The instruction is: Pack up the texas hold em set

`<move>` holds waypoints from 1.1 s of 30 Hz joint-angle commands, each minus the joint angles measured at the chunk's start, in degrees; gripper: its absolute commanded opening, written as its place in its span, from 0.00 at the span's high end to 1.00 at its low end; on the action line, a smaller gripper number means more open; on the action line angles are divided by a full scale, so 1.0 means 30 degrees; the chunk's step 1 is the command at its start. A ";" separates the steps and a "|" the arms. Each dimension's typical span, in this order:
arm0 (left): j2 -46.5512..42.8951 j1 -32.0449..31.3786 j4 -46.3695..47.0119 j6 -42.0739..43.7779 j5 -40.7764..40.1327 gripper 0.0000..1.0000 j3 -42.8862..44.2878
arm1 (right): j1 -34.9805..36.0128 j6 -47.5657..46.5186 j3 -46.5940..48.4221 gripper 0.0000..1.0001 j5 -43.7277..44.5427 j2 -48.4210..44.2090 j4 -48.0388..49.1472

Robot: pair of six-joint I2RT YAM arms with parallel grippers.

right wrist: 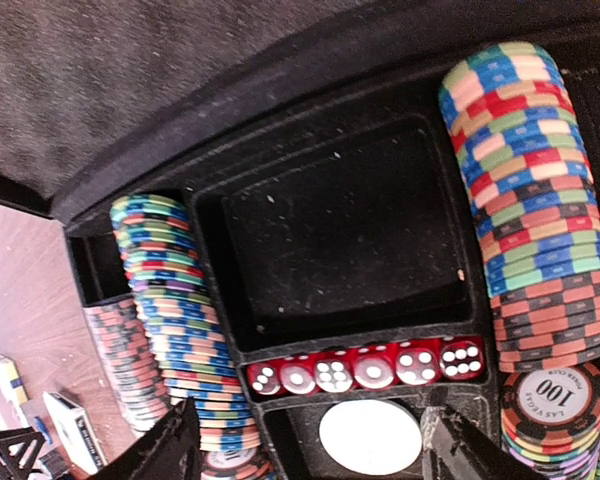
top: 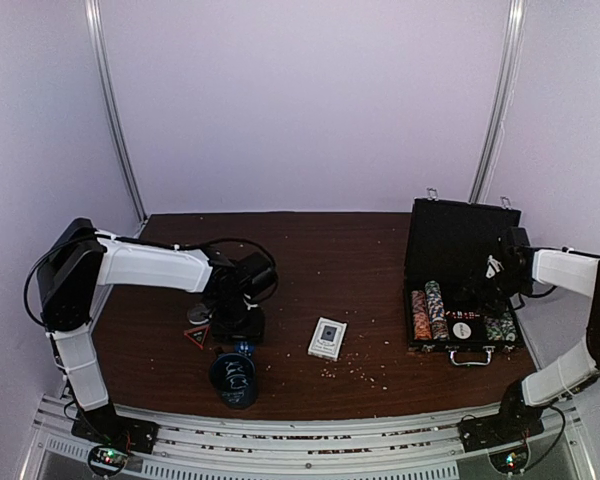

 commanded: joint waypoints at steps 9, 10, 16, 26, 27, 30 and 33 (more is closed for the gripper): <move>0.0196 0.0283 -0.2410 -0.0222 0.0554 0.41 0.0629 | 0.0096 0.0143 0.1247 0.26 -0.0949 0.0635 0.0384; 0.0234 0.0295 -0.2410 -0.0176 0.0668 0.43 0.0671 | 0.0084 0.0108 0.1272 0.26 -0.0979 0.0693 0.0409; 0.0086 0.0282 -0.2298 0.0061 0.1265 0.38 0.0883 | 0.0106 0.0098 0.1238 0.26 -0.1102 0.0852 0.0611; 0.0372 -0.0028 -0.2409 0.1398 0.2260 0.44 0.1334 | 0.0169 0.0172 0.0861 0.27 -0.1193 0.0889 0.0731; 0.0429 -0.0073 -0.2505 0.1392 0.2346 0.44 0.1349 | 0.0170 0.0144 0.0856 0.27 -0.1193 0.0889 0.0712; 0.0629 -0.0141 -0.2747 0.1399 0.2441 0.45 0.1350 | 0.0170 0.0153 0.0788 0.27 -0.1215 0.0868 0.0780; 0.0860 -0.0176 -0.2791 0.1448 0.2586 0.47 0.1401 | 0.0194 0.0209 0.0811 0.27 -0.1308 0.0940 0.0877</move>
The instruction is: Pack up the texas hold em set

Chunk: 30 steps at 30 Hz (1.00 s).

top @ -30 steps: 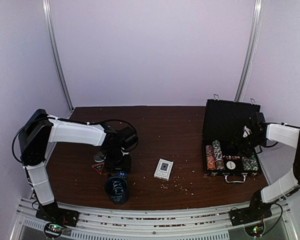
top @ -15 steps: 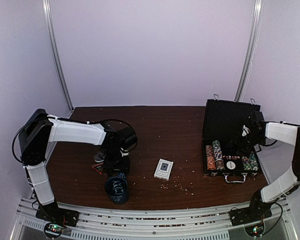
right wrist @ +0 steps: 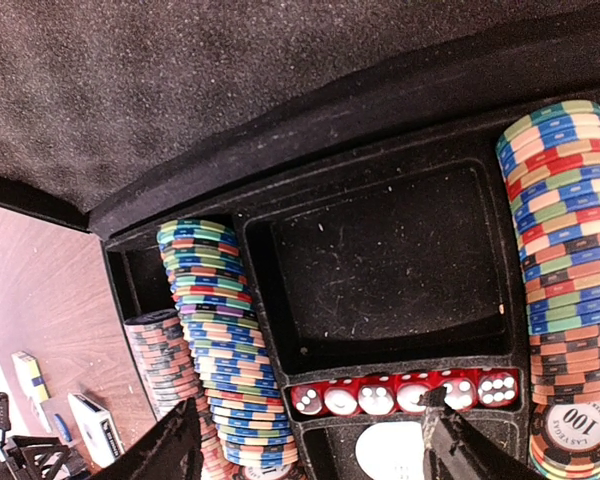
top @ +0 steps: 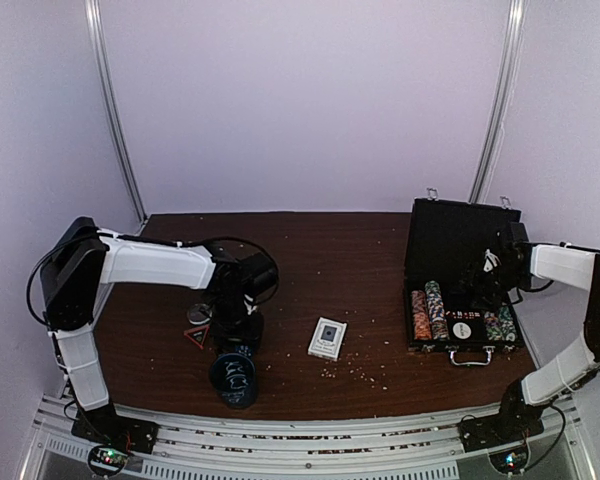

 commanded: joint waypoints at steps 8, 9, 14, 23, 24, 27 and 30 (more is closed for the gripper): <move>0.0992 -0.0216 -0.1058 0.0406 0.0344 0.51 0.0852 | 0.0177 0.0209 -0.0094 0.27 -0.0224 0.0229 0.0554; 0.1025 -0.0223 -0.1098 0.0386 0.0350 0.52 0.0891 | 0.0177 0.0229 -0.0089 0.27 -0.0225 0.0256 0.0583; 0.1222 -0.0317 -0.1327 0.0372 0.0486 0.56 0.1116 | 0.0199 0.0223 -0.0118 0.27 -0.0254 0.0311 0.0668; 0.1293 -0.0483 -0.2080 0.0320 0.0668 0.53 0.1402 | 0.0206 0.0260 -0.0061 0.27 -0.0327 0.0353 0.0771; 0.1293 -0.0506 -0.2079 0.0327 0.0680 0.53 0.1385 | 0.0206 0.0253 -0.0059 0.27 -0.0329 0.0352 0.0805; 0.1321 -0.0524 -0.2080 0.0237 0.0777 0.54 0.1427 | 0.0200 0.0282 -0.0087 0.27 -0.0316 0.0297 0.0820; 0.1423 -0.0567 -0.2079 0.0173 0.0923 0.55 0.1429 | 0.0206 0.0333 -0.0168 0.27 -0.0342 0.0266 0.0866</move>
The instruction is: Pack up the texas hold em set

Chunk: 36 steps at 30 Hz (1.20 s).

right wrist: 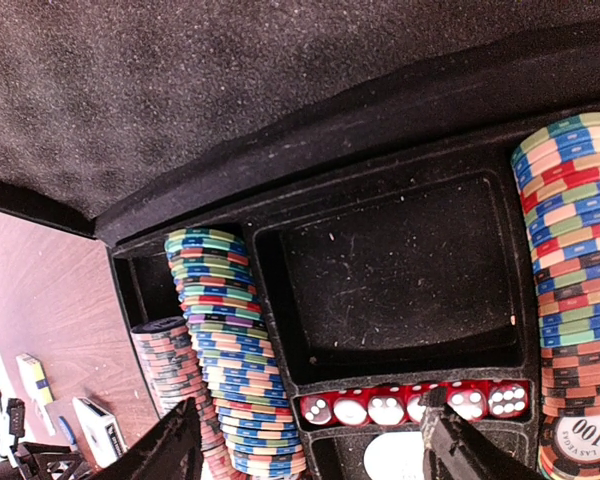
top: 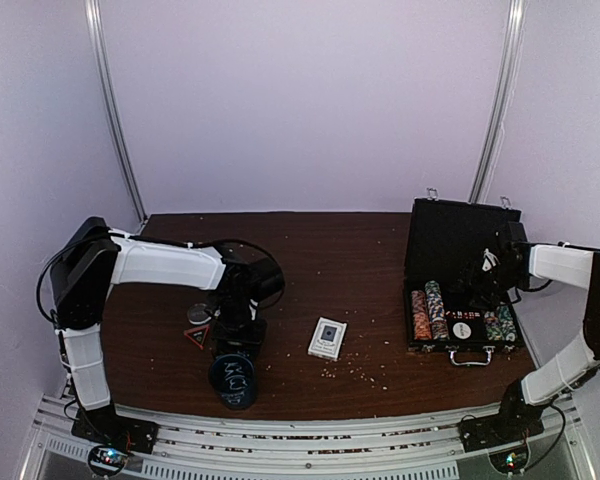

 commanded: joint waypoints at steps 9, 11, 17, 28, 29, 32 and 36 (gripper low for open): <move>0.0385 -0.0225 -0.0494 -0.0102 0.0375 0.66 0.0571 | 0.0104 0.0096 -0.0087 0.27 -0.0211 -0.0057 0.0412; 0.0332 -0.0240 -0.0490 -0.0107 0.0414 0.68 0.0666 | 0.0105 0.0078 -0.0056 0.27 -0.0193 -0.0086 0.0402; 0.0124 -0.0226 -0.0471 -0.0251 0.0363 0.71 0.1118 | 0.0104 -0.0009 0.0125 0.27 -0.0123 -0.0176 0.0239; 0.2078 -0.0343 -0.0139 0.0671 0.0502 0.74 0.6465 | 0.0224 -0.0697 0.0805 0.27 -0.1429 -0.0730 0.0344; 0.2518 -0.0343 -0.0099 0.0764 0.0610 0.74 0.7055 | 0.0379 -0.1006 0.0914 0.27 -0.2026 -0.0729 0.0462; 0.3308 -0.0343 0.0392 0.1113 0.1370 0.74 0.8584 | 0.1194 -0.1800 0.1349 0.28 -0.3939 -0.0475 0.0695; 0.3427 -0.0358 0.1383 0.0777 0.1903 0.74 0.9657 | 0.3212 -0.1846 0.2306 0.28 -0.4691 -0.0378 0.0956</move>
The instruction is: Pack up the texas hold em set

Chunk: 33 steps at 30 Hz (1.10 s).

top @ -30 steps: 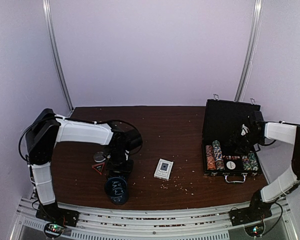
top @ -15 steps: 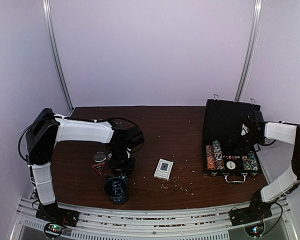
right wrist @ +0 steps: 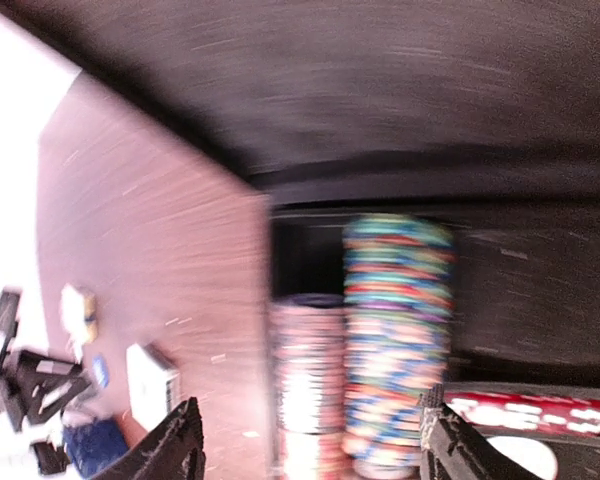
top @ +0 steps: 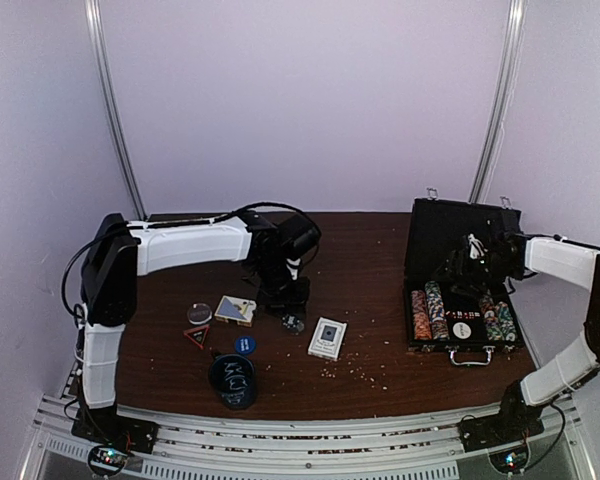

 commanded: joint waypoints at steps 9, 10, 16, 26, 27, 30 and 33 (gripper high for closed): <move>-0.0160 0.0322 0.7906 -0.2780 0.2715 0.74 0.0380 | 0.6510 0.1659 0.1387 0.24 -0.1074 -0.0394 0.4084; -0.0178 0.0308 0.8616 -0.3361 0.2980 0.74 0.0204 | 0.6991 0.1834 0.1392 0.24 -0.0781 -0.0322 0.4237; -0.0517 0.0217 1.0727 -0.4669 0.3570 0.74 -0.0854 | 0.9657 0.2201 0.1279 0.23 0.1443 0.0158 0.4361; -0.1122 -0.0332 1.2943 -0.5556 0.4129 0.74 -0.2515 | 1.2041 0.2682 0.0795 0.22 0.2591 0.1073 0.5042; -0.1108 -0.0389 1.3175 -0.5644 0.4164 0.74 -0.2629 | 1.2260 0.2687 0.0805 0.22 0.2636 0.1242 0.5038; -0.1126 -0.0591 1.3555 -0.5797 0.4112 0.74 -0.2774 | 1.2849 0.2701 0.0591 0.22 0.2948 0.1611 0.5127; -0.1147 -0.0792 1.3740 -0.5946 0.3999 0.75 -0.2839 | 1.3117 0.2904 0.0356 0.22 0.2923 0.1869 0.5360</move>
